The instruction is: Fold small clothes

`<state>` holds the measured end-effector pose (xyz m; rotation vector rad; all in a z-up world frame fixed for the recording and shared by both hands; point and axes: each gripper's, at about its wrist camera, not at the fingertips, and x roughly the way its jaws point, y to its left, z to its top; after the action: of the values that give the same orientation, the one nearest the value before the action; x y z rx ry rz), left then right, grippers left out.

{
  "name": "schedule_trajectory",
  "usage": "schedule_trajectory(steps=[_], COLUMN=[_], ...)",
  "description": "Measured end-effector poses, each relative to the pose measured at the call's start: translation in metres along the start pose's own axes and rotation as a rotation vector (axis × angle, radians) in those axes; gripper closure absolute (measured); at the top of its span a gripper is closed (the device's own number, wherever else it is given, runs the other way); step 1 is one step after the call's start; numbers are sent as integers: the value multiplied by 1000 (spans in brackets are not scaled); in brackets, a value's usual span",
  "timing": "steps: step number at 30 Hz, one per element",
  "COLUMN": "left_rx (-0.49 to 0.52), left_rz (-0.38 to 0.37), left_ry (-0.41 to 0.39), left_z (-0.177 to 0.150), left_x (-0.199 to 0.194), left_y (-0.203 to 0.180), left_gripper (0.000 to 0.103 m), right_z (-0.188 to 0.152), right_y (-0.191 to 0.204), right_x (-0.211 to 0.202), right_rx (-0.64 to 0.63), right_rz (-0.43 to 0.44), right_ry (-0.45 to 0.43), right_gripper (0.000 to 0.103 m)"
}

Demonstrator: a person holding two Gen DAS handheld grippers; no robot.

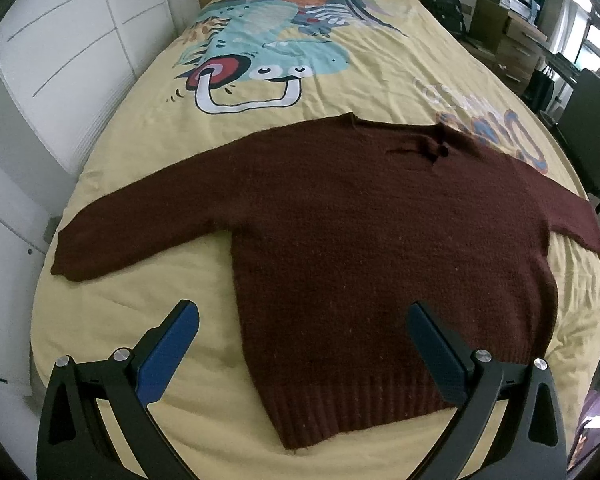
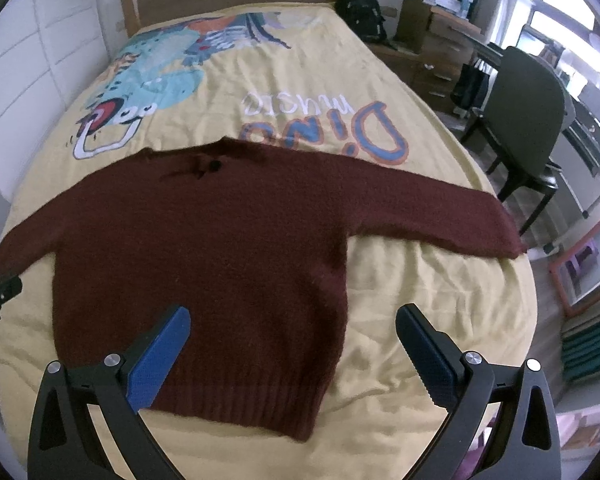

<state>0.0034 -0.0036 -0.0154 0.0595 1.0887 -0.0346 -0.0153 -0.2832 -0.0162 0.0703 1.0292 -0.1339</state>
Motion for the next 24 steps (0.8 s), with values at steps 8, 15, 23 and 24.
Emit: schedule_trajectory(steps=[8, 15, 23, 24], left_rx=[5, -12, -23, -25], left_rz=[31, 15, 27, 35], left_ry=[4, 23, 60, 69], left_z=[16, 30, 44, 45], left_x=[18, 45, 76, 82], left_y=[1, 6, 7, 7], left_gripper=[1, 1, 1, 1], right_z=[10, 20, 31, 32], right_y=[-47, -105, -180, -189], right_x=[8, 42, 119, 130], right_rx=[66, 146, 276, 289], right_rz=[-60, -119, -172, -184], right_ry=[-101, -122, -49, -36], right_gripper=[1, 1, 1, 1])
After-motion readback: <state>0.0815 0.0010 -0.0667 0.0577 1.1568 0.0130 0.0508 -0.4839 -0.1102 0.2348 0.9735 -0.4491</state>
